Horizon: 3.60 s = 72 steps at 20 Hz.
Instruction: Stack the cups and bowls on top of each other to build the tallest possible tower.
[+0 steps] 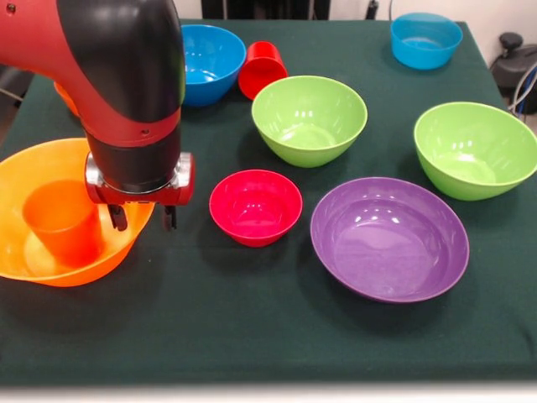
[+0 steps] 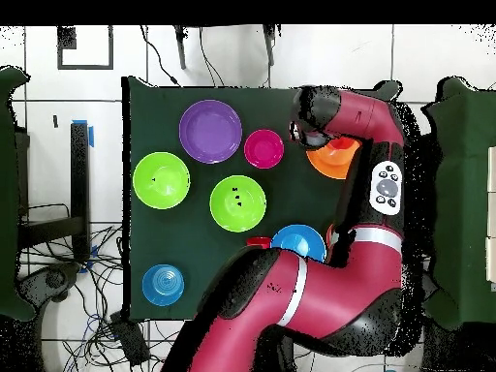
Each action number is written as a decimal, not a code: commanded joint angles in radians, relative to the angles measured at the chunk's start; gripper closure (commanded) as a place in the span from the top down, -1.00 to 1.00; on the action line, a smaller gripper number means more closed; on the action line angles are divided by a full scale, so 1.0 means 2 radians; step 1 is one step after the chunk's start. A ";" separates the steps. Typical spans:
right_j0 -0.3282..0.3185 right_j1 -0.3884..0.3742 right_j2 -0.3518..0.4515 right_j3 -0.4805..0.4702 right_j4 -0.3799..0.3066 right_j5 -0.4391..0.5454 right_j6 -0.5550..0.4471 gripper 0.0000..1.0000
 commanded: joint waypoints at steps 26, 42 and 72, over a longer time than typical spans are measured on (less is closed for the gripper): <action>-0.004 -0.004 0.037 0.010 0.003 -0.050 0.016 -1.00; 0.026 -0.012 0.015 0.019 0.000 -0.034 0.053 -1.00; 0.051 -0.011 -0.010 0.045 0.009 -0.057 0.074 -1.00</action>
